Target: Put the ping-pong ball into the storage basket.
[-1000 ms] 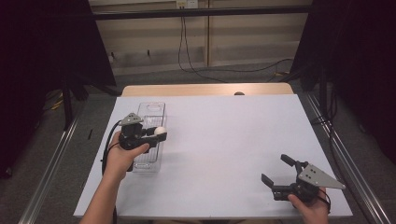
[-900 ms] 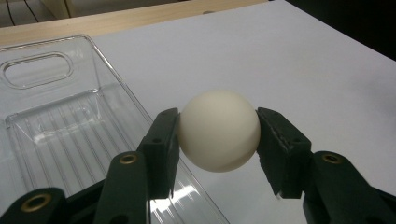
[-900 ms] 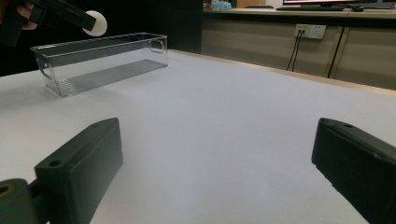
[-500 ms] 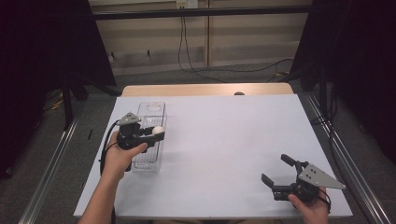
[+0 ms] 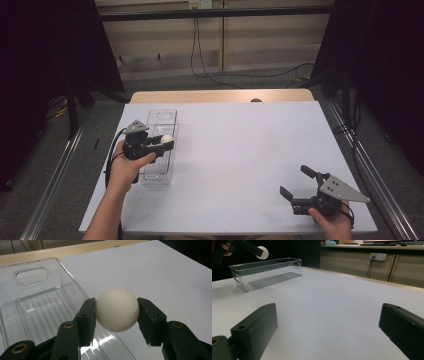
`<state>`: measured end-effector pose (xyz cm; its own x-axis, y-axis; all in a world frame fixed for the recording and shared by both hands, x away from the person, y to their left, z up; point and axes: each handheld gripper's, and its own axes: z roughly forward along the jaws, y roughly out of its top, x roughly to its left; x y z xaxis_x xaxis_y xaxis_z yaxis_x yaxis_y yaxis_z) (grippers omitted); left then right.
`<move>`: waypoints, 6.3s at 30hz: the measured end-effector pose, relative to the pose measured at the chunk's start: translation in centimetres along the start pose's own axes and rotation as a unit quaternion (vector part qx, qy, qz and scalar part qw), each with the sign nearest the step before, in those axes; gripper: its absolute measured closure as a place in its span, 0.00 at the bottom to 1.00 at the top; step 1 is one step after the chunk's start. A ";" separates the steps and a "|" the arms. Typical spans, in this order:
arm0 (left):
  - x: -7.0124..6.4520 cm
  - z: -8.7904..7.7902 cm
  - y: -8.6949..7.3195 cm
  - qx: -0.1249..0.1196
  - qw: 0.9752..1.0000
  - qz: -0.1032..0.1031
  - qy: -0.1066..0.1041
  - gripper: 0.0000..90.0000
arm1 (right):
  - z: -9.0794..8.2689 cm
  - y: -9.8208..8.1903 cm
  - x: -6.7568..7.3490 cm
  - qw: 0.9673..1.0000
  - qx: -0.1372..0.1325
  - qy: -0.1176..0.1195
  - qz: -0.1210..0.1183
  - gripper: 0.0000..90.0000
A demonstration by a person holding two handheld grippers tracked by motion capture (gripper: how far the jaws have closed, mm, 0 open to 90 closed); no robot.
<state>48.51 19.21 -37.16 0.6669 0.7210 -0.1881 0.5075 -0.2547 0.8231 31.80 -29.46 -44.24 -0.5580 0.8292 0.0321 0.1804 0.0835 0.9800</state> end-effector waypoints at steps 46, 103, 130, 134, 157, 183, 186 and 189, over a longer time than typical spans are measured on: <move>2.2 -0.7 -0.4 0.009 0.999 -0.003 0.042 0.57 | 0.0 0.0 0.1 1.000 -0.002 0.002 0.005 0.02; 3.1 0.3 -1.2 0.033 0.996 -0.002 0.079 0.57 | 0.0 0.0 0.0 1.000 -0.005 0.001 0.006 0.02; 3.1 0.5 -1.3 0.035 0.996 -0.002 0.078 0.48 | 0.0 0.0 0.0 1.000 -0.004 0.002 0.003 0.02; 3.0 0.2 -1.4 0.028 0.997 -0.001 0.078 0.45 | 0.0 0.0 0.1 1.000 -0.003 0.002 0.006 0.02; 2.0 -1.8 -2.5 -0.037 0.996 -0.010 0.074 0.21 | -0.1 0.1 0.0 1.000 -0.005 0.001 0.005 0.02; 0.7 -3.5 -4.2 -0.084 0.994 -0.005 0.066 0.04 | -0.2 0.1 0.1 1.000 -0.004 0.001 0.005 0.02; 0.7 -3.6 -4.4 -0.088 0.994 -0.006 0.066 0.04 | -0.1 0.1 0.1 1.000 -0.005 0.002 0.004 0.02; 0.6 -3.7 -4.7 -0.090 0.994 -0.006 0.069 0.04 | -0.2 0.1 0.1 1.000 -0.005 0.003 0.004 0.02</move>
<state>44.53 23.24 -39.12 0.5746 0.8074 -0.1338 0.4007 -0.1349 0.9062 31.64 -29.46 -44.12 -0.5607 0.8270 0.0418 0.1778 0.0710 0.9815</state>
